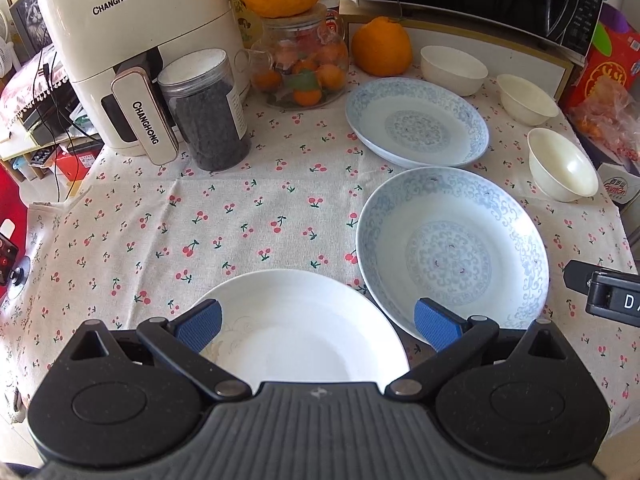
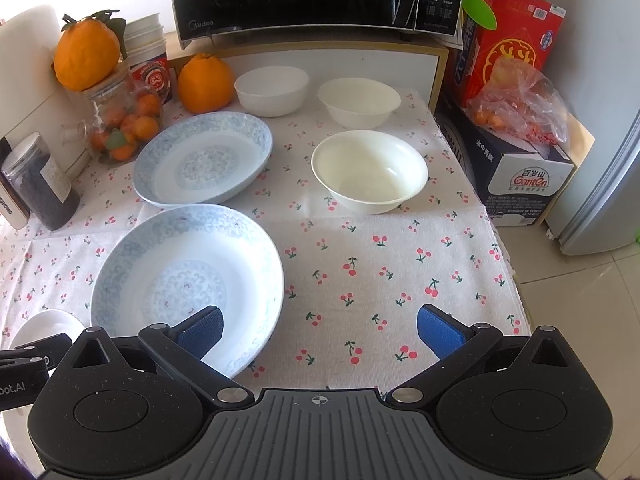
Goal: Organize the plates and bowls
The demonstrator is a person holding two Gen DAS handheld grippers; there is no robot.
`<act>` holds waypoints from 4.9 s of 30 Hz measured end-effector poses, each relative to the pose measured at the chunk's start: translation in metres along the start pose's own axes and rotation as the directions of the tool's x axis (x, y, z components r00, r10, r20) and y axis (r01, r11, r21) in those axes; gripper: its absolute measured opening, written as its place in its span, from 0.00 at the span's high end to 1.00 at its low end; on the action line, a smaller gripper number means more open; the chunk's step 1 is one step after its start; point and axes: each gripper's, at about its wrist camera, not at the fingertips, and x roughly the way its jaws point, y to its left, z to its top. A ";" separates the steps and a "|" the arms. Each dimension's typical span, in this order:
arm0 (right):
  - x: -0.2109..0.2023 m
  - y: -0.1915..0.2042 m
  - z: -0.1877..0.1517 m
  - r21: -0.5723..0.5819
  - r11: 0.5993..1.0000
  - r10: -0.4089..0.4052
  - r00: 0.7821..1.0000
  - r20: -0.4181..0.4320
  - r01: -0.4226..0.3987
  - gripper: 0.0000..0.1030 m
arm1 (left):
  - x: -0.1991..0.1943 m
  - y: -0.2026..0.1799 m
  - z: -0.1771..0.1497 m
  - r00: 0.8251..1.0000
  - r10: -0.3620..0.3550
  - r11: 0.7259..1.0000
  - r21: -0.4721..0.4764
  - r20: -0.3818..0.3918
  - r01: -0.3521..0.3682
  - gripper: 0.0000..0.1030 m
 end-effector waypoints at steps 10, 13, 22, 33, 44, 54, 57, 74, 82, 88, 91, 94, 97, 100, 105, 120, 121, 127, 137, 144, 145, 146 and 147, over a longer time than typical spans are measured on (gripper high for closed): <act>0.000 -0.001 -0.001 0.004 1.000 0.002 1.000 -0.003 -0.002 0.00 | 0.001 0.000 -0.001 1.000 -0.004 1.000 -0.003 -0.006 0.004 0.00; 0.001 -0.001 -0.001 0.003 1.000 0.001 1.000 -0.001 -0.001 0.00 | 0.002 0.001 0.000 1.000 -0.011 1.000 -0.006 -0.015 0.011 0.00; -0.001 -0.002 0.003 0.000 1.000 0.008 1.000 0.005 -0.008 0.00 | -0.005 0.004 0.008 0.997 -0.059 0.997 -0.039 0.049 0.061 0.00; -0.012 -0.008 0.021 0.013 0.998 0.068 0.998 0.019 -0.068 0.00 | -0.004 0.005 0.017 0.994 -0.092 0.996 0.002 0.059 0.092 0.00; -0.002 -0.004 0.031 0.005 0.990 0.144 0.990 -0.010 -0.144 0.00 | 0.000 0.003 0.030 0.995 -0.072 0.995 0.080 0.068 0.066 0.00; 0.032 -0.020 0.028 0.076 0.941 0.332 0.943 -0.008 -0.330 0.00 | 0.032 0.003 0.047 0.981 -0.170 0.972 0.180 0.097 0.151 0.02; 0.040 -0.028 0.029 0.166 0.890 0.434 0.901 -0.018 -0.425 0.01 | 0.037 0.007 0.057 0.962 -0.255 0.957 0.169 0.096 0.236 0.05; 0.102 -0.050 0.013 0.426 0.817 0.494 0.853 -0.169 -0.388 0.68 | 0.101 0.014 0.058 0.923 -0.370 0.923 0.072 -0.111 0.378 0.72; 0.104 -0.053 0.011 0.461 0.804 0.490 0.857 -0.158 -0.375 0.89 | 0.098 0.017 0.055 0.902 -0.416 0.907 0.015 -0.121 0.420 0.91; 0.094 -0.065 0.022 0.449 0.830 0.432 0.890 -0.145 -0.329 0.89 | 0.093 0.007 0.050 0.872 -0.463 0.883 0.003 -0.159 0.470 0.92; 0.095 -0.074 0.024 0.457 0.838 0.406 0.901 -0.153 -0.300 0.89 | 0.089 -0.001 0.046 0.860 -0.482 0.871 0.020 -0.169 0.492 0.93; 0.097 -0.080 0.024 0.460 0.842 0.395 0.903 -0.170 -0.282 0.89 | 0.087 -0.007 0.041 0.856 -0.483 0.867 0.038 -0.184 0.497 0.93; 0.099 -0.079 0.021 0.447 0.853 0.386 0.901 -0.195 -0.269 0.88 | 0.089 -0.009 0.038 0.855 -0.474 0.870 0.034 -0.209 0.491 0.93; 0.101 -0.077 0.020 0.448 0.850 0.396 0.897 -0.198 -0.277 0.88 | 0.087 -0.009 0.037 0.864 -0.459 0.877 0.050 -0.204 0.478 0.93; 0.104 -0.073 0.021 0.435 0.856 0.397 0.895 -0.205 -0.280 0.87 | 0.085 -0.007 0.037 0.868 -0.452 0.880 0.054 -0.204 0.471 0.93; 0.100 -0.061 0.044 0.368 0.894 0.350 0.912 -0.212 -0.258 0.68 | 0.083 -0.003 0.052 0.876 -0.445 0.888 0.034 -0.188 0.458 0.55; 0.099 -0.062 0.046 0.372 0.890 0.355 0.912 -0.205 -0.263 0.62 | 0.082 -0.003 0.053 0.879 -0.440 0.890 0.037 -0.181 0.454 0.47; 0.096 -0.060 0.059 0.386 0.876 0.374 0.913 -0.163 -0.289 0.33 | 0.077 -0.005 0.063 0.895 -0.421 0.900 0.053 -0.146 0.432 0.20; 0.099 -0.053 0.069 0.414 0.837 0.437 0.892 -0.114 -0.357 0.12 | 0.081 -0.001 0.078 0.920 -0.381 0.923 0.005 -0.094 0.384 0.00; 0.105 -0.042 0.078 0.431 0.818 0.451 0.890 -0.070 -0.381 0.07 | 0.090 0.006 0.093 0.939 -0.342 0.939 -0.061 -0.040 0.339 0.00; 0.107 -0.041 0.080 0.434 0.815 0.454 0.889 -0.065 -0.384 0.07 | 0.091 0.006 0.094 0.943 -0.331 0.942 -0.068 -0.026 0.328 0.00; 0.110 -0.039 0.081 0.439 0.810 0.458 0.887 -0.058 -0.389 0.07 | 0.093 0.007 0.097 0.947 -0.320 0.945 -0.075 -0.009 0.319 0.00; 0.111 -0.037 0.083 0.445 0.804 0.460 0.886 -0.049 -0.393 0.07 | 0.094 0.008 0.098 0.951 -0.311 0.947 -0.081 0.008 0.310 0.00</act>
